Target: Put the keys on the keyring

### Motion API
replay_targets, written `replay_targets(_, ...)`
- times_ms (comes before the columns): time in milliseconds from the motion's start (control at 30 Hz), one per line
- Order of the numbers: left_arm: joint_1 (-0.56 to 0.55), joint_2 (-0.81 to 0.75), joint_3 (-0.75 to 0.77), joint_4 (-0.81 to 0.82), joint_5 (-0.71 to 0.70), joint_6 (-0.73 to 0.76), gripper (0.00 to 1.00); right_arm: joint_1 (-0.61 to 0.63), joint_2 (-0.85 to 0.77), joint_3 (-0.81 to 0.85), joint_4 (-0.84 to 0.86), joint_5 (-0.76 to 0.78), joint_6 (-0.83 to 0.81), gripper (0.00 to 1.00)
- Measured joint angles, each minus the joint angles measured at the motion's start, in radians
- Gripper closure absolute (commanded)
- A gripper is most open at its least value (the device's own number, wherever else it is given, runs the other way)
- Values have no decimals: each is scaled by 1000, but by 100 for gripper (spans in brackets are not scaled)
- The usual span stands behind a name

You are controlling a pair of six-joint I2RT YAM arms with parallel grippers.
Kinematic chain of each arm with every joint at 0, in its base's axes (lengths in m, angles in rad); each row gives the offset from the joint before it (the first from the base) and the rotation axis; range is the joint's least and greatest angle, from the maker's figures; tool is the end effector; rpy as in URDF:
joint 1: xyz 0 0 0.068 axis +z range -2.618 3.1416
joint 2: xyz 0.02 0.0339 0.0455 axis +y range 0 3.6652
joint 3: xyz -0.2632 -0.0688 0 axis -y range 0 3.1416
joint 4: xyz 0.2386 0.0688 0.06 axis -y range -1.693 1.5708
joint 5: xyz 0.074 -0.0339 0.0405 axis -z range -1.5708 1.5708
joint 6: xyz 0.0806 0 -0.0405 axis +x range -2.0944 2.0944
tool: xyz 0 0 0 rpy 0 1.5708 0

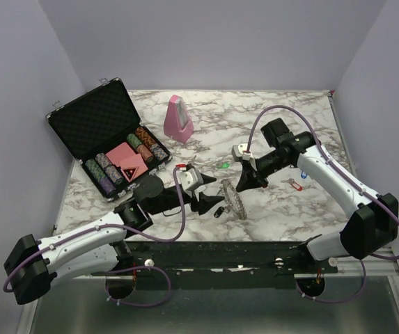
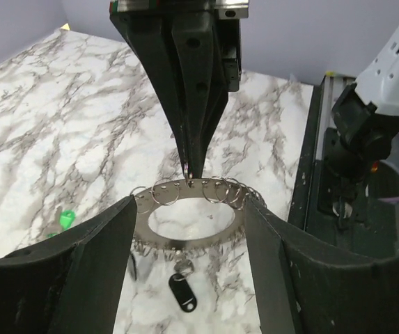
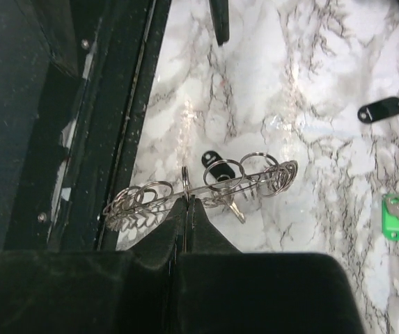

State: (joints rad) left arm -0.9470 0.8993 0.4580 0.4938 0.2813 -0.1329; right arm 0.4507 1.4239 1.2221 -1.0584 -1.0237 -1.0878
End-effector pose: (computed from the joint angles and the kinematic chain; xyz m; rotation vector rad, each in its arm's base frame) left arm 0.1272 -0.2150 0.2798 0.8538 1.3765 -1.0625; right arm 0.2065 0.1764 0.2744 -1.7527 1.5182 1.1191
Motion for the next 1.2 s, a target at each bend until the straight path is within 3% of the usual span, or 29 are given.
replay_targets(167,0,42,131,-188,5,125,31,7,0,0,-18,86,-6,100)
replay_targets(367,0,171,209,-254,18,171,39,8,-5,0,-19,119,-5,99)
replay_targets(633,-11,279,243,-231,43,157,50,8,-8,0,-19,124,-5,100)
replay_targets(1067,-18,345,249,-158,53,108,59,8,-12,0,-19,124,-5,100)
replay_targets(1200,-18,358,249,-143,54,101,72,8,-12,0,-19,124,-5,100)
